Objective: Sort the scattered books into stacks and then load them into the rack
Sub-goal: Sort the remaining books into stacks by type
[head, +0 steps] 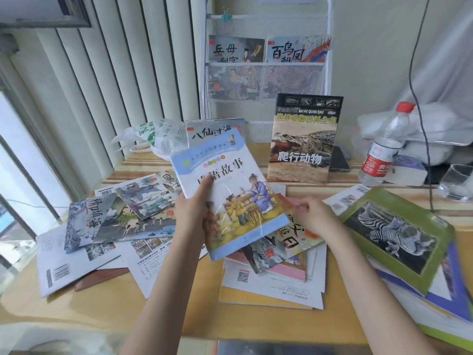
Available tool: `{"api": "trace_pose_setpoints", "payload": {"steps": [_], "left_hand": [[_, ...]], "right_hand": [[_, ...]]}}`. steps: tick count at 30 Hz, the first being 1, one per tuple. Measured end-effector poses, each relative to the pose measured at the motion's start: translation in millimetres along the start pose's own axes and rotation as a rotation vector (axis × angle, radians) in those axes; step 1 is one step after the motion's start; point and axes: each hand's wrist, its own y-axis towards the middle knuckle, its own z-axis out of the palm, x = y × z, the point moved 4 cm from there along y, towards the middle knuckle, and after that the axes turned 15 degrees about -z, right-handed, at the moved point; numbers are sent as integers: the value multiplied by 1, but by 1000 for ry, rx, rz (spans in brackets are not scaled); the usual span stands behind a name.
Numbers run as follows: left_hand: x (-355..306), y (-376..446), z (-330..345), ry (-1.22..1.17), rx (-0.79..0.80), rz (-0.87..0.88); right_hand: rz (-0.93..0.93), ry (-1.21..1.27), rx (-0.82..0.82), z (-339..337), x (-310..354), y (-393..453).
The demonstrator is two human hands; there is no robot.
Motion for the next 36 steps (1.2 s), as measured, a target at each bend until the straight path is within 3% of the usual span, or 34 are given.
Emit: {"api": "trace_pose_setpoints", "payload": {"steps": [7, 11, 19, 23, 26, 28, 29, 30, 32, 34, 36], "left_hand": [[17, 6, -9, 5, -17, -146], [7, 4, -18, -6, -27, -147], [-25, 19, -64, 68, -191, -116], [-24, 25, -71, 73, -195, -181], [-13, 34, -68, 91, -120, -214], [-3, 43, -65, 69, -50, -265], [1, 49, -65, 62, -29, -286], [3, 52, -64, 65, -7, -299], [7, 58, -57, 98, 38, -312], [11, 54, -45, 117, 85, -324], [18, 52, -35, 147, 97, -295]], "right_hand": [[-70, -509, 108, 12, 22, -14], [-171, -382, 218, 48, 41, -22], [-484, -467, 302, 108, 96, 16], [-507, -156, 351, 121, 121, 10], [-261, 249, 447, 104, 115, 0], [-216, 664, 391, 82, 111, 4], [-228, 753, 302, 72, 104, 11], [-249, 670, 201, 62, 92, 21], [-266, 170, 72, 51, 58, 42], [-217, -184, 82, 47, 35, 50], [-215, -322, 133, 50, 30, 50]]}}
